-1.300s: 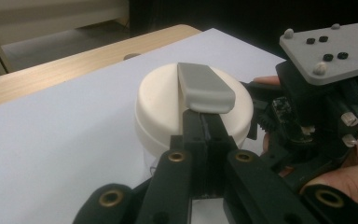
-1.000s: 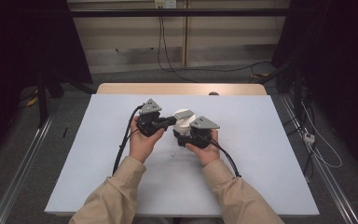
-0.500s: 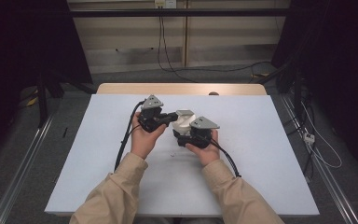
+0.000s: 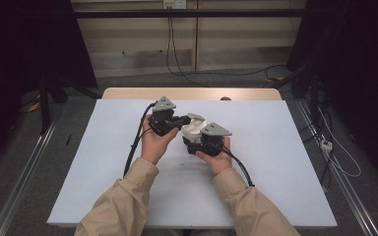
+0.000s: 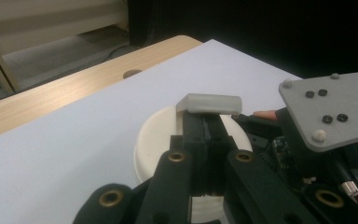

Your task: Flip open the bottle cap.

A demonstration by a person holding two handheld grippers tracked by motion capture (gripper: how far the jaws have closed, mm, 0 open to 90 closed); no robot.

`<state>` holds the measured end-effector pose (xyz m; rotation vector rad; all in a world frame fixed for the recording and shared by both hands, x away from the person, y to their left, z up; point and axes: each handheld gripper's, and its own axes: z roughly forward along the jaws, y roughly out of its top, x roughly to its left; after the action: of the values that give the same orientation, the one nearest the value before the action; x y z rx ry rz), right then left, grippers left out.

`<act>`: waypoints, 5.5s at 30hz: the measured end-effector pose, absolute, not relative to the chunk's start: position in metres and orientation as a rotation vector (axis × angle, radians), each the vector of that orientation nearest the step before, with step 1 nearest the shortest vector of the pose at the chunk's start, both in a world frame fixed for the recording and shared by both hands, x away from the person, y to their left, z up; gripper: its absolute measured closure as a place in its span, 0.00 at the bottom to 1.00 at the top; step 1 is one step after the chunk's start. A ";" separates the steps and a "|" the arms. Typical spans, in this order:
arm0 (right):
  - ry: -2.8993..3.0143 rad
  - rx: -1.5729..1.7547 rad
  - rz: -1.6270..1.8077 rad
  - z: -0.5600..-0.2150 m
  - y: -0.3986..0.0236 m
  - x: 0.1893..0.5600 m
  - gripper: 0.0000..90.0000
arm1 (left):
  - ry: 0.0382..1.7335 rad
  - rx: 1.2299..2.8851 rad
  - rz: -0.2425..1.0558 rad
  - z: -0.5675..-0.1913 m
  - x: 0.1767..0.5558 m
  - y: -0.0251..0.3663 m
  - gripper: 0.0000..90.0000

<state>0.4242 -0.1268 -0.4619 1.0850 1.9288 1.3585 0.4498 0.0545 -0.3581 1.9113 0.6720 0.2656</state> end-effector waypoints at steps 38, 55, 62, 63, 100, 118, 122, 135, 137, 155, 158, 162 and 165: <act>1.930 1.085 1.358 -0.462 -0.127 0.425 0.21 | 0.664 1.920 0.282 -0.349 0.459 0.038 1.00; 1.930 1.087 1.358 -0.462 -0.127 0.425 0.21 | 0.655 1.925 0.297 -0.345 0.464 0.032 1.00; 1.930 1.089 1.359 -0.462 -0.127 0.425 0.21 | 0.656 1.929 0.298 -0.344 0.466 0.030 1.00; 1.930 1.089 1.359 -0.462 -0.127 0.425 0.21 | 0.660 1.922 0.293 -0.344 0.466 0.030 1.00; 1.932 1.091 1.356 -0.462 -0.127 0.425 0.21 | 0.668 1.943 0.299 -0.339 0.476 0.016 1.00; 1.931 1.091 1.356 -0.462 -0.127 0.425 0.21 | 0.673 1.953 0.296 -0.338 0.482 0.012 1.00; 1.931 1.089 1.355 -0.462 -0.127 0.425 0.21 | 0.675 1.948 0.294 -0.338 0.482 0.011 1.00; 1.933 1.089 1.356 -0.462 -0.127 0.425 0.21 | 0.678 1.956 0.288 -0.338 0.485 0.007 1.00; 1.933 1.089 1.357 -0.462 -0.127 0.425 0.21 | 0.675 1.956 0.288 -0.338 0.486 0.006 1.00; 1.933 1.091 1.354 -0.462 -0.127 0.425 0.21 | 0.663 1.975 0.294 -0.338 0.489 0.000 1.00; 1.932 1.091 1.353 -0.462 -0.127 0.425 0.21 | 0.667 1.970 0.289 -0.338 0.489 -0.001 1.00; 1.933 1.092 1.354 -0.462 -0.127 0.425 0.21 | 0.668 1.975 0.285 -0.339 0.490 -0.002 1.00; 1.932 1.092 1.354 -0.462 -0.127 0.425 0.21 | 0.669 1.976 0.285 -0.340 0.491 -0.003 1.00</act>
<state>0.4250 -0.1271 -0.4619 1.0922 1.9325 1.3541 0.4907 -0.0027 -0.3402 1.9757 0.6689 0.2849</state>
